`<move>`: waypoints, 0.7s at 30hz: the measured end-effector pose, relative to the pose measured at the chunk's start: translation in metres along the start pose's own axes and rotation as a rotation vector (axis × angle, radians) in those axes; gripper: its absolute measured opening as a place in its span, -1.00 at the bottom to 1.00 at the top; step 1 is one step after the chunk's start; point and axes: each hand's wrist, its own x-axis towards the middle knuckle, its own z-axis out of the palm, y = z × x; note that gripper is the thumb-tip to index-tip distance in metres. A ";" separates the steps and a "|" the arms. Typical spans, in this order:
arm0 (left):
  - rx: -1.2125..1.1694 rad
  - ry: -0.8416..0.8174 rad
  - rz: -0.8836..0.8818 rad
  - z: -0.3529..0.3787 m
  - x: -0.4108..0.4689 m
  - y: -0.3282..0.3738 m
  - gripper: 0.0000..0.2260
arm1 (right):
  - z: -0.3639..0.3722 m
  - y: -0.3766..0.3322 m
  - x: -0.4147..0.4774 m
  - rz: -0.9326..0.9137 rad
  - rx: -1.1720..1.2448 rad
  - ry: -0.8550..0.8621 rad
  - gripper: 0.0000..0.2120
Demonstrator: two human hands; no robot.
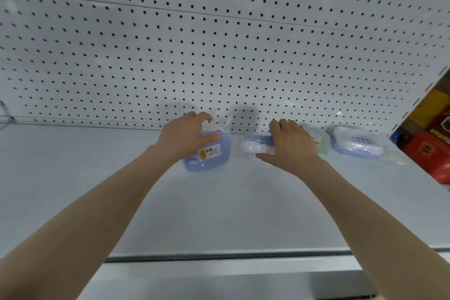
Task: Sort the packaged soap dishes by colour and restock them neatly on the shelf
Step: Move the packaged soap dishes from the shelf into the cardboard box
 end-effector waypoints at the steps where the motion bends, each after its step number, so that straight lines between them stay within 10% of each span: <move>1: 0.012 0.035 0.033 0.000 0.000 -0.001 -0.59 | -0.003 -0.001 -0.003 0.001 -0.010 -0.040 -0.32; 4: 0.128 0.032 0.093 0.004 -0.001 -0.003 -0.66 | -0.009 -0.003 -0.013 -0.015 0.001 -0.146 -0.20; 11: 0.227 -0.074 0.114 0.014 -0.024 -0.020 -0.05 | -0.005 -0.020 -0.034 0.102 0.263 -0.486 -0.06; 21: 0.167 0.028 0.162 0.000 -0.086 -0.044 -0.26 | -0.022 -0.058 -0.070 0.328 0.240 -0.314 -0.22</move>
